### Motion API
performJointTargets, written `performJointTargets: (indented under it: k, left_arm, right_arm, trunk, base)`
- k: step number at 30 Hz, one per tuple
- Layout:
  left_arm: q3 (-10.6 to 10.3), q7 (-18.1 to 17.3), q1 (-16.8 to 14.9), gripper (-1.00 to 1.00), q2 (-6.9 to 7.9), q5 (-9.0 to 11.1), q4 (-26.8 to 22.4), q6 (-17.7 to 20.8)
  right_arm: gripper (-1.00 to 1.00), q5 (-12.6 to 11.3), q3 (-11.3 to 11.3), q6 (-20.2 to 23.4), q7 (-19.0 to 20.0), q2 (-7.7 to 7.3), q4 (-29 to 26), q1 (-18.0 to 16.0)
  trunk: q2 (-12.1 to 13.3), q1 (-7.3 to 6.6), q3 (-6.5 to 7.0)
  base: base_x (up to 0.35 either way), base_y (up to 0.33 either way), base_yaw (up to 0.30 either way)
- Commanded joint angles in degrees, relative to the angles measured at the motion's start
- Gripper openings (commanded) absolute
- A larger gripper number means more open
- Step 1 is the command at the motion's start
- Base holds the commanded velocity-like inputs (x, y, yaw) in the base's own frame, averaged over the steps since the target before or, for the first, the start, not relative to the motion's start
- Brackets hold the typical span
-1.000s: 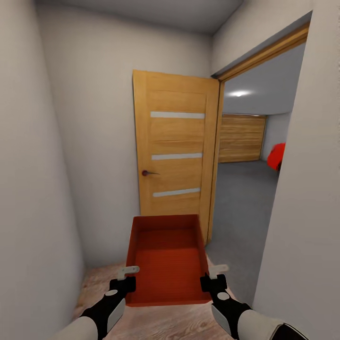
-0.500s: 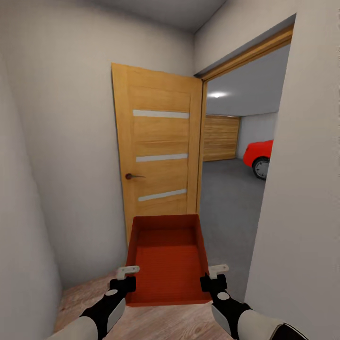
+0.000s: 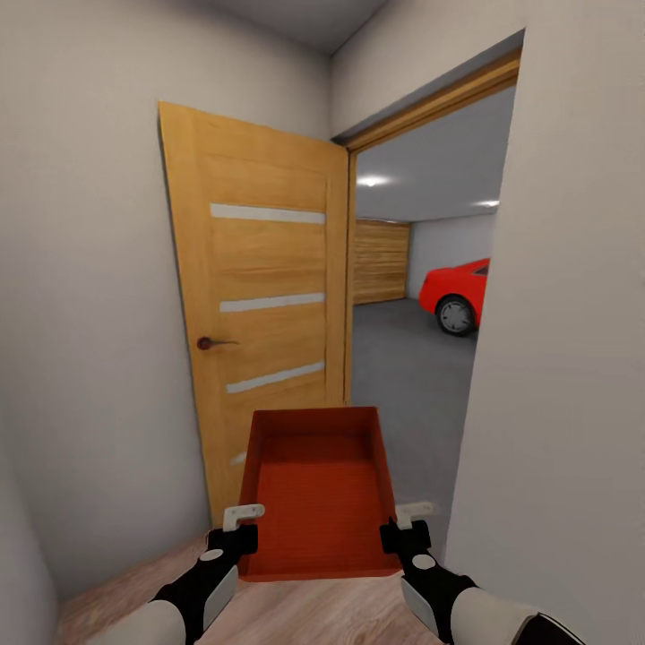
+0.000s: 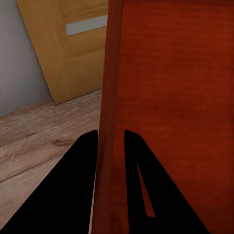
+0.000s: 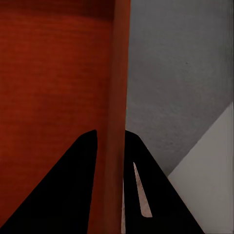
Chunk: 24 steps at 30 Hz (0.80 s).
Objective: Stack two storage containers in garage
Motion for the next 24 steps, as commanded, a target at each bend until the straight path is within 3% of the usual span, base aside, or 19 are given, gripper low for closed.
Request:
performJointTargets:
  k: [1,24]
  left_arm:
    - [-1.04,2.11,-0.01,-1.0,0.4,-0.27,-0.11,-1.98]
    - [-1.04,2.11,-0.01,-1.0,0.4,-0.27,-0.11,-1.98]
  right_arm:
    - [-1.0,-0.08,-4.37,0.26,0.16,0.06,-0.06,-0.06]
    - [-1.0,-0.08,-4.37,0.21,0.16,0.06,-0.12,-0.06]
  trunk:
    - [-0.06,0.03,-0.09]
    - [-0.06,0.03,-0.09]
  base:
    - [0.185,0.156,-0.286]
    - [0.185,0.156,-0.276]
